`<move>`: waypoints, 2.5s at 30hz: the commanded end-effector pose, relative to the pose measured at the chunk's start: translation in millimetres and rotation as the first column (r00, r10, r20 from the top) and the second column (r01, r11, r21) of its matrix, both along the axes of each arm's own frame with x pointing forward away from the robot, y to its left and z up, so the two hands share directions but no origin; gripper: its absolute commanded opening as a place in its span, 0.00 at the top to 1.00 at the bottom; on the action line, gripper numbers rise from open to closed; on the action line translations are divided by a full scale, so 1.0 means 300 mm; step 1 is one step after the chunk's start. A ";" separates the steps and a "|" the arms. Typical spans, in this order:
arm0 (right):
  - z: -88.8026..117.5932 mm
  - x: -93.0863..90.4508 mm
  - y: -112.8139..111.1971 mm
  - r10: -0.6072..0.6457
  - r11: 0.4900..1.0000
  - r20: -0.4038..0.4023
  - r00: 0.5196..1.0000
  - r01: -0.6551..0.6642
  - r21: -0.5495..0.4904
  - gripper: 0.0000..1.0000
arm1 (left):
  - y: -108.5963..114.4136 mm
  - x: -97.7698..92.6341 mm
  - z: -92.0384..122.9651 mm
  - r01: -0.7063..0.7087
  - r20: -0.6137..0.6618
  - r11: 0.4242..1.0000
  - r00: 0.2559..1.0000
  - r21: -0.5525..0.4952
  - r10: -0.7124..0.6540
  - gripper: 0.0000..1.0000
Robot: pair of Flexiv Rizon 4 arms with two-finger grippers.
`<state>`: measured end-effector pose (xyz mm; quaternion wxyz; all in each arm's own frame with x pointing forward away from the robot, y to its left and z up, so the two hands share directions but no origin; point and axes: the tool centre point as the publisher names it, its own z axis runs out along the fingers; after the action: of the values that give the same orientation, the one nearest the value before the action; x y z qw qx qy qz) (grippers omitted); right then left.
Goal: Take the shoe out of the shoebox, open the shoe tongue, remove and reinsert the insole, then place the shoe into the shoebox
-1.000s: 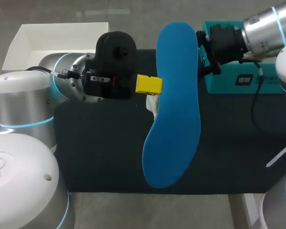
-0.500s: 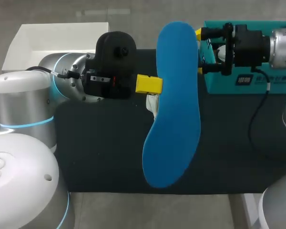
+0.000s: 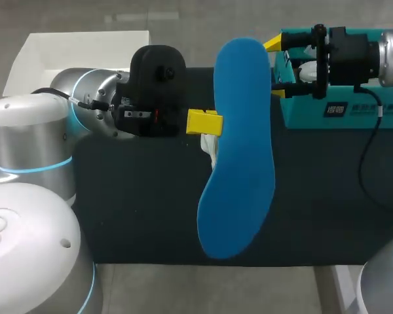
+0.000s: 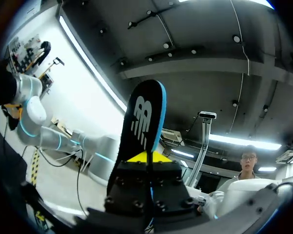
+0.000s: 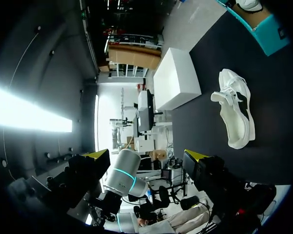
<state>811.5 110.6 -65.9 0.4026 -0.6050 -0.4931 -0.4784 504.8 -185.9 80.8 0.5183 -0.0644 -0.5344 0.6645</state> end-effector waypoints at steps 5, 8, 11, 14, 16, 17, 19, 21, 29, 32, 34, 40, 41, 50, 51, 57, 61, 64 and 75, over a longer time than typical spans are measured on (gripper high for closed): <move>-0.003 0.004 0.008 -0.001 1.000 -0.001 1.000 0.001 0.000 0.00 | 0.042 0.206 -0.010 0.107 0.681 0.989 0.733 -0.100 -0.011 1.00; -0.003 0.004 0.008 -0.001 1.000 -0.001 1.000 0.001 0.000 0.00 | 0.050 0.258 -0.006 0.108 0.800 0.990 0.600 -0.086 0.004 1.00; -0.003 0.004 0.008 -0.001 1.000 -0.001 1.000 0.001 0.000 0.00 | 0.065 0.292 -0.018 0.076 0.865 0.997 0.501 -0.007 -0.032 1.00; -0.003 0.004 0.008 -0.001 1.000 -0.001 1.000 0.001 0.000 0.00 | 0.071 0.295 -0.024 0.038 0.857 0.998 0.512 0.041 -0.054 1.00; -0.003 0.004 0.008 -0.001 1.000 -0.001 1.000 0.001 0.000 0.00 | 0.071 0.295 -0.024 0.038 0.857 0.998 0.512 0.041 -0.054 1.00; -0.003 0.004 0.008 -0.001 1.000 -0.001 1.000 0.001 0.000 0.00 | 0.071 0.295 -0.024 0.038 0.857 0.998 0.512 0.041 -0.054 1.00; -0.003 0.004 0.008 -0.001 1.000 -0.001 1.000 0.001 0.000 0.00 | 0.071 0.295 -0.024 0.038 0.857 0.998 0.512 0.041 -0.054 1.00; -0.003 0.004 0.008 -0.001 1.000 -0.001 1.000 0.001 0.000 0.00 | 0.071 0.295 -0.024 0.038 0.857 0.998 0.512 0.041 -0.054 1.00; -0.003 0.004 0.008 -0.001 1.000 -0.001 1.000 0.001 0.000 0.00 | 0.072 0.322 -0.098 0.099 0.991 0.995 0.132 0.002 -0.015 1.00; -0.003 0.004 0.008 -0.001 1.000 -0.001 1.000 0.001 0.000 0.00 | 0.075 0.355 -0.155 0.131 0.990 0.989 -0.111 -0.076 0.091 1.00; -0.003 0.004 0.008 -0.001 1.000 -0.001 1.000 0.001 0.000 0.00 | 0.076 0.374 -0.180 0.134 0.966 0.982 -0.205 -0.133 0.158 1.00; -0.003 0.004 0.008 -0.001 1.000 -0.001 1.000 0.001 0.000 0.00 | 0.062 0.430 -0.226 0.141 0.868 0.944 -0.371 -0.300 0.331 1.00; -0.003 0.004 0.008 -0.001 1.000 -0.001 1.000 0.001 0.000 0.00 | 0.057 0.436 -0.227 0.155 0.849 0.934 -0.389 -0.322 0.357 1.00; -0.003 0.004 0.008 -0.001 1.000 -0.001 1.000 0.001 0.000 0.00 | 0.055 0.438 -0.228 0.175 0.843 0.927 -0.387 -0.331 0.374 1.00; -0.003 0.004 0.008 -0.001 1.000 -0.001 1.000 0.001 0.000 0.00 | 0.055 0.438 -0.228 0.175 0.843 0.927 -0.387 -0.331 0.374 1.00; -0.003 0.004 0.008 -0.001 1.000 -0.001 1.000 0.001 0.000 0.00 | 0.055 0.438 -0.228 0.175 0.843 0.927 -0.387 -0.331 0.374 1.00; -0.003 0.004 0.008 -0.001 1.000 -0.001 1.000 0.001 0.000 0.00 | 0.054 0.481 -0.285 0.176 0.799 0.915 -0.447 -0.363 0.403 1.00; -0.003 0.004 0.008 -0.001 1.000 -0.001 1.000 0.001 0.000 0.00 | 0.056 0.495 -0.310 0.155 0.808 0.924 -0.450 -0.349 0.381 1.00; 0.015 0.008 0.019 0.006 1.000 0.009 1.000 -0.006 -0.010 0.00 | 0.026 0.548 -0.385 0.177 0.805 0.938 -0.480 -0.299 0.348 1.00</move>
<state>811.4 111.8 -64.7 0.4014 -0.6009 -0.4972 -0.4802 667.0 -173.7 -29.1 -0.2710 -0.6302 -0.6102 0.3963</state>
